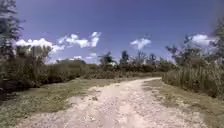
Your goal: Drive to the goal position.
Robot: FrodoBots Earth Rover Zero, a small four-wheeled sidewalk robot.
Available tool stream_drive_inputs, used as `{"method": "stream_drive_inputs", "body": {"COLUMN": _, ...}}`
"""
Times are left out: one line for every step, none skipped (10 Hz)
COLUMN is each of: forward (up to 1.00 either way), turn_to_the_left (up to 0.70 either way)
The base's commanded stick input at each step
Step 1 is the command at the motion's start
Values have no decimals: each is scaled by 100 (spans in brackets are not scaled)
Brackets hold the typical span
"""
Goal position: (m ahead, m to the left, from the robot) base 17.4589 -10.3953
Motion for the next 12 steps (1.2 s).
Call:
{"method": "stream_drive_inputs", "body": {"forward": 70, "turn_to_the_left": 0}}
{"method": "stream_drive_inputs", "body": {"forward": 70, "turn_to_the_left": 0}}
{"method": "stream_drive_inputs", "body": {"forward": 70, "turn_to_the_left": 0}}
{"method": "stream_drive_inputs", "body": {"forward": 70, "turn_to_the_left": 0}}
{"method": "stream_drive_inputs", "body": {"forward": 70, "turn_to_the_left": 0}}
{"method": "stream_drive_inputs", "body": {"forward": 70, "turn_to_the_left": -2}}
{"method": "stream_drive_inputs", "body": {"forward": 70, "turn_to_the_left": -31}}
{"method": "stream_drive_inputs", "body": {"forward": 70, "turn_to_the_left": -35}}
{"method": "stream_drive_inputs", "body": {"forward": 70, "turn_to_the_left": -35}}
{"method": "stream_drive_inputs", "body": {"forward": 70, "turn_to_the_left": -35}}
{"method": "stream_drive_inputs", "body": {"forward": 70, "turn_to_the_left": -35}}
{"method": "stream_drive_inputs", "body": {"forward": 70, "turn_to_the_left": -35}}
